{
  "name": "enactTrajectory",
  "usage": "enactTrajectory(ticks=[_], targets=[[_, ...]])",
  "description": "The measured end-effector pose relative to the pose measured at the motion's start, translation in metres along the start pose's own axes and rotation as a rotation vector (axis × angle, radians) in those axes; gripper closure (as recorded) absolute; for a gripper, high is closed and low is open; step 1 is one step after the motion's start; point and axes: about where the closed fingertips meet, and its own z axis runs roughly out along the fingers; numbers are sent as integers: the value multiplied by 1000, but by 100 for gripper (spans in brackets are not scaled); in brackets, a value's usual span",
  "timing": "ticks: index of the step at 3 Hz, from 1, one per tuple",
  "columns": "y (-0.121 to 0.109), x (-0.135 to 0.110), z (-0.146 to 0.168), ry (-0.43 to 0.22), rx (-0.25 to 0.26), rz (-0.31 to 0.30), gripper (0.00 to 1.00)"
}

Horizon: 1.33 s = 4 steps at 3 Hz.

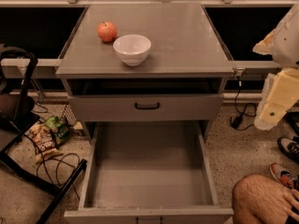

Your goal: Close middle drawer

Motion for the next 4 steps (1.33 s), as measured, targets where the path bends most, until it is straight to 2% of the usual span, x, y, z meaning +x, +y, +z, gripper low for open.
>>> enactTrajectory(ticks=[1, 2, 3, 4], targets=[[16, 3, 17, -6, 16, -17, 0], [47, 22, 52, -14, 55, -19, 0], [82, 48, 97, -21, 72, -5, 0], [126, 82, 152, 10, 28, 21, 0]])
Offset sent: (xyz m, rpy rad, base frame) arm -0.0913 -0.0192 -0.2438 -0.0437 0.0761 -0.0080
